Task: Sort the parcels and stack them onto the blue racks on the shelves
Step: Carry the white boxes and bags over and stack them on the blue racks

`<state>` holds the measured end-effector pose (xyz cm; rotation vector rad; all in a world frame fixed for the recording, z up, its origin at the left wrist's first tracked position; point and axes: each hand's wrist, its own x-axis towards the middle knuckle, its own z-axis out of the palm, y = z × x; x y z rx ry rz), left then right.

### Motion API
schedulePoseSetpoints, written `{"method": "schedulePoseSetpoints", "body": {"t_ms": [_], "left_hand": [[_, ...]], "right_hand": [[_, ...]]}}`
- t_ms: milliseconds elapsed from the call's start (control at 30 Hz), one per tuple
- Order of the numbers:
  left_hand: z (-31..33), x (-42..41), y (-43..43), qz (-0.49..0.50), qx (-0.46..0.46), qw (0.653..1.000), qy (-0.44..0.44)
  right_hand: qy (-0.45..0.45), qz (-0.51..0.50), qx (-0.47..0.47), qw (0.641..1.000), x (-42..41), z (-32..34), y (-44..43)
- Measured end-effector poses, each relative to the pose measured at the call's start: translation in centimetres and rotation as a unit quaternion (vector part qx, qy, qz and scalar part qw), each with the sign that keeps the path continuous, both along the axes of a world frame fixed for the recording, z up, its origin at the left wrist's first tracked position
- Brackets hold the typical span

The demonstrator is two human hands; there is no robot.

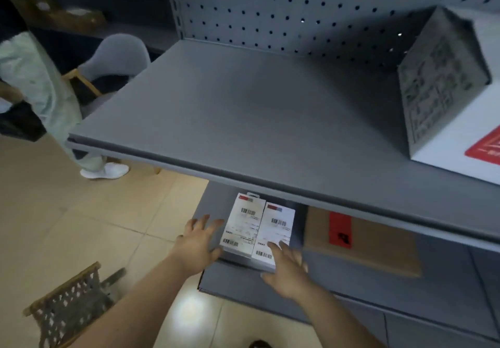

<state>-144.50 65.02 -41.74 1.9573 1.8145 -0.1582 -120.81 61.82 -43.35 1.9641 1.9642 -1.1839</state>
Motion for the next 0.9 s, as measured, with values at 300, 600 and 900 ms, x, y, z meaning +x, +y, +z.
{"method": "schedulePoseSetpoints", "body": {"t_ms": [300, 600, 900], "left_hand": [[-5.0, 1.4, 1.3, -0.202, -0.056, 0.977, 0.02], [-8.4, 3.5, 2.9, -0.234, -0.049, 0.968, 0.082], [-11.5, 4.4, 3.9, -0.231, -0.048, 0.968, 0.08]], "right_hand": [[-0.028, -0.052, 0.053, 0.997, -2.9, -1.9, -0.8], [-0.086, -0.078, 0.018, 0.993, -4.3, -5.2, 0.7], [-0.084, -0.052, 0.027, 0.995, -2.9, -8.9, 2.1]]}}
